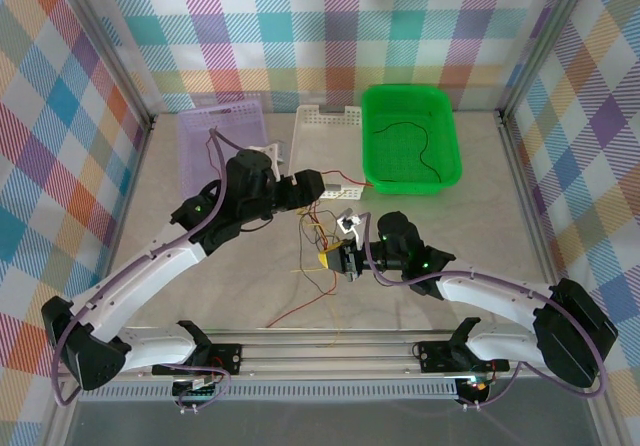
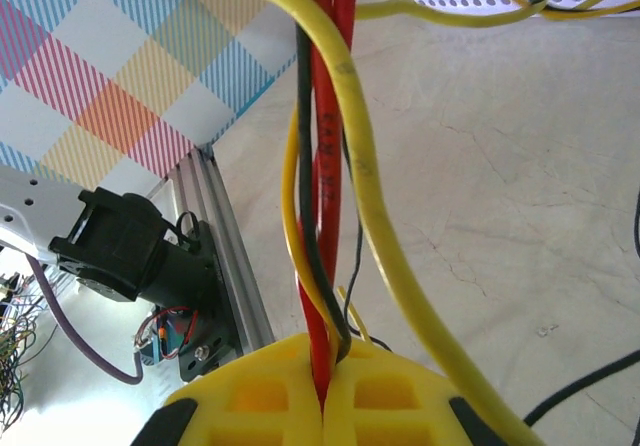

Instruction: Untangle the cables

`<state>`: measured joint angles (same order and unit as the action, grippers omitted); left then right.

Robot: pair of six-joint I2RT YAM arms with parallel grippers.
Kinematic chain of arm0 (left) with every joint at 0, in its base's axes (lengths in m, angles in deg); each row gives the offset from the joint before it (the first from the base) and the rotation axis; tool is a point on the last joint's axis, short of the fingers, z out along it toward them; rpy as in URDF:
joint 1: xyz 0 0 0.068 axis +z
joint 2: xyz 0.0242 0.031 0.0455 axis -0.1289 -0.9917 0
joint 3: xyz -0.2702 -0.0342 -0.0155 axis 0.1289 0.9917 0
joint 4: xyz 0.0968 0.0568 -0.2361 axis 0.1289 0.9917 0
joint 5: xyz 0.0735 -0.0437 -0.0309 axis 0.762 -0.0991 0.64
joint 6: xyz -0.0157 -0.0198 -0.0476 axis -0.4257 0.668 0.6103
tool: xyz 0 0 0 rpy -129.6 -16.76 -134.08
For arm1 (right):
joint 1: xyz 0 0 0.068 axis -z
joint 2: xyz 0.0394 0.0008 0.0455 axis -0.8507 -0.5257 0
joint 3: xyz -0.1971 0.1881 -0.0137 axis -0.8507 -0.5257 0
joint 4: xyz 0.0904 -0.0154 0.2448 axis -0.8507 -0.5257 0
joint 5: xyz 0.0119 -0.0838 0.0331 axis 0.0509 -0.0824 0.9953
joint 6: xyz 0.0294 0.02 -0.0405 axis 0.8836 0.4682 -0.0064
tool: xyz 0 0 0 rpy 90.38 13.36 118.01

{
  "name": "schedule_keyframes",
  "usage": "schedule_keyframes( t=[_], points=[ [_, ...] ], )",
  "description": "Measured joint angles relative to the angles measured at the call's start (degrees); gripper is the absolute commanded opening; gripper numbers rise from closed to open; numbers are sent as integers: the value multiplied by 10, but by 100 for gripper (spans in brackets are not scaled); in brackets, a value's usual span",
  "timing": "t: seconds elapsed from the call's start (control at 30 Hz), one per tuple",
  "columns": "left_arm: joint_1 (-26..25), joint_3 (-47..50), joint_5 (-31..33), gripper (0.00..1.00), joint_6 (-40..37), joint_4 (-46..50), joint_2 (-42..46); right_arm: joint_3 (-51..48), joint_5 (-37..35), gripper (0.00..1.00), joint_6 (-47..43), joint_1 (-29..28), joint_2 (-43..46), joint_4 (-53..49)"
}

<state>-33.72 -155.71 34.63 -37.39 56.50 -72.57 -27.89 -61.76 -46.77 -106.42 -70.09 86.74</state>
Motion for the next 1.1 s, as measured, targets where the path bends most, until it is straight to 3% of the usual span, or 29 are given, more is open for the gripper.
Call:
schedule_keyframes(
  t=[0.17,0.37,0.4,0.63,0.8,0.93,1.1],
  points=[
    [0,0,6,51,-9,6,-8,2,7,0,0,-1,2,-2],
    [0,0,15,3,-16,6,-8,8,16,0,0,-3,11,-10],
    [0,0,16,0,-19,6,-8,10,16,0,0,-3,11,-11],
    [-1,0,60,0,-21,35,-8,20,-15,1,-13,-3,11,-52],
    [-4,-25,98,0,-10,73,-19,20,-61,22,-37,3,10,-77],
    [-4,-69,136,0,4,79,-42,20,-75,47,-46,28,1,-103],
    [-4,-106,158,0,18,79,-68,17,-75,56,-44,68,7,-113]
  ],
)
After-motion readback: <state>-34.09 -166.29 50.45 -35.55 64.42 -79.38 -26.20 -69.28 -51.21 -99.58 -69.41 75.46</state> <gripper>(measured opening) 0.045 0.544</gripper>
